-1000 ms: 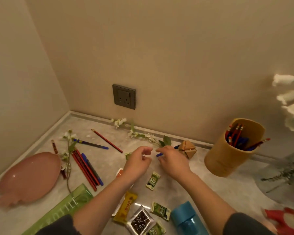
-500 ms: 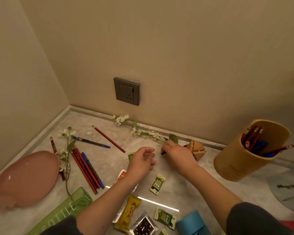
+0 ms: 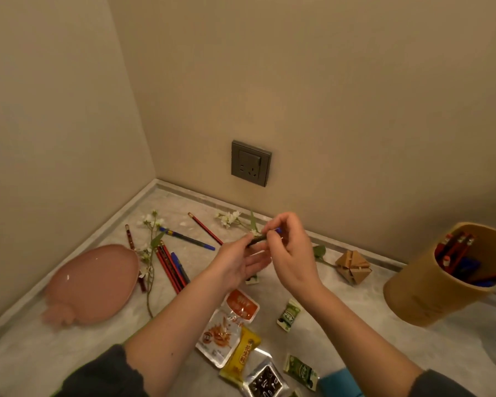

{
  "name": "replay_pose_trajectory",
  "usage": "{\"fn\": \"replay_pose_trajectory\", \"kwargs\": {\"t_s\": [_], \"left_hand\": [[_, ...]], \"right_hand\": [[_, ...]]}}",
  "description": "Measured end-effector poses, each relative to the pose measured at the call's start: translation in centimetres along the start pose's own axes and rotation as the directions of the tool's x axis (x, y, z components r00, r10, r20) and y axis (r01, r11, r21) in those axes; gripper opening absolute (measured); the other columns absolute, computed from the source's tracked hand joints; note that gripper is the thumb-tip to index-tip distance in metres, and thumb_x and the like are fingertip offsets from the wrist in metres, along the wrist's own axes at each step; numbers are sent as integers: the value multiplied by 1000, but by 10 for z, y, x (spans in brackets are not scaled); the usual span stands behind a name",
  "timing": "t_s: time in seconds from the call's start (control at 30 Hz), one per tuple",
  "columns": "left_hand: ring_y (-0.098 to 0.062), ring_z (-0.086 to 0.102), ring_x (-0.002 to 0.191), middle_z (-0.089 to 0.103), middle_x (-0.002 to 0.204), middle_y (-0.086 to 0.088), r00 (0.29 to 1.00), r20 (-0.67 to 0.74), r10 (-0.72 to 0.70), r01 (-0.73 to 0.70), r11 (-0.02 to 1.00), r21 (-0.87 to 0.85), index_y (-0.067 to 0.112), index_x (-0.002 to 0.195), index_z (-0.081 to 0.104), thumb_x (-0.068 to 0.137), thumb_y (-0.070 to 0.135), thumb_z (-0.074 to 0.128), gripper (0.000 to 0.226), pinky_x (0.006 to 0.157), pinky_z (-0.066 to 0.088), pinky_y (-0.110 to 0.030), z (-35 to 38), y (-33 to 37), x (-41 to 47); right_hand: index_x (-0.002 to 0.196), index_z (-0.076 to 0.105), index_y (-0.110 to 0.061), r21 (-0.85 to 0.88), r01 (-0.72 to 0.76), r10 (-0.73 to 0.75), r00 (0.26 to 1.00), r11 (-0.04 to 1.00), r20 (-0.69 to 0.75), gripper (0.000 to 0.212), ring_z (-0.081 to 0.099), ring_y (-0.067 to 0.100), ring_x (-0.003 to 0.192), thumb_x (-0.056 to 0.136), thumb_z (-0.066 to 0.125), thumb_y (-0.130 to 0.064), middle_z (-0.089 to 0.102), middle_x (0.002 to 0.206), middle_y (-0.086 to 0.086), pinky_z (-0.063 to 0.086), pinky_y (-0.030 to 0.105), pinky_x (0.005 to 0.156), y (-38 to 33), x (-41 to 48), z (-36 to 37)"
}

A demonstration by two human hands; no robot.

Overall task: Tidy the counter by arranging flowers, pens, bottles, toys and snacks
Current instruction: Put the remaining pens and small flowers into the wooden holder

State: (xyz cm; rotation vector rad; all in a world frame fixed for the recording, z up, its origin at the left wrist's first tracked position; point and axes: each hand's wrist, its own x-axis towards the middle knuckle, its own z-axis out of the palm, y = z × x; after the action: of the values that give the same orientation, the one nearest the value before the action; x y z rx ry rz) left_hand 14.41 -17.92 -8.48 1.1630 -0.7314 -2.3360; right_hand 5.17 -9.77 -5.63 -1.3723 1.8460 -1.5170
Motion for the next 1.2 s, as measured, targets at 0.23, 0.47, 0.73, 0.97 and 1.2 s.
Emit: {"fn": "replay_pose_trajectory", "kwargs": {"t_s": [0.23,0.47,0.73,0.97,1.2], "left_hand": [[-15,65,62,72,96,-11,919,-226,322,-315,947,69,3,98,59,101,15,43,20,52,54,-26,-62,35,0],[-15,53,48,63,82,-12,843,-387,373,-370,925,87,11,99,54,101,22,47,13,44,51,-25,-102,47,13],[-17,55,59,58,91,-12,834,-402,378,-352,925,142,8,119,45,100,6,41,19,46,52,-26,-120,47,31],[-17,54,56,58,89,-14,836,-373,402,-371,915,156,13,100,51,100,4,40,14,45,51,-27,-127,51,34],[-18,61,69,60,92,-10,844,-322,429,-387,903,189,10,117,49,101,7,43,18,53,57,-25,-123,52,22]], "right_hand": [[99,59,-40,-261,102,-44,975,960,219,12,55,4,71,89,52,-43,58,102,-23,49,26,64,15,6,53],[133,49,-18,-685,63,236,913,726,334,53,46,24,124,90,54,-48,54,132,6,44,36,97,43,51,116],[122,54,-16,-787,33,337,892,616,301,48,43,28,123,86,60,-48,48,128,9,43,38,95,55,76,158],[121,56,-12,-865,31,506,800,501,322,31,55,30,116,94,53,-26,54,127,11,44,36,83,49,85,166],[124,46,-12,-923,102,469,838,370,280,29,62,28,104,98,37,-20,62,118,8,37,34,72,52,59,161]]}}
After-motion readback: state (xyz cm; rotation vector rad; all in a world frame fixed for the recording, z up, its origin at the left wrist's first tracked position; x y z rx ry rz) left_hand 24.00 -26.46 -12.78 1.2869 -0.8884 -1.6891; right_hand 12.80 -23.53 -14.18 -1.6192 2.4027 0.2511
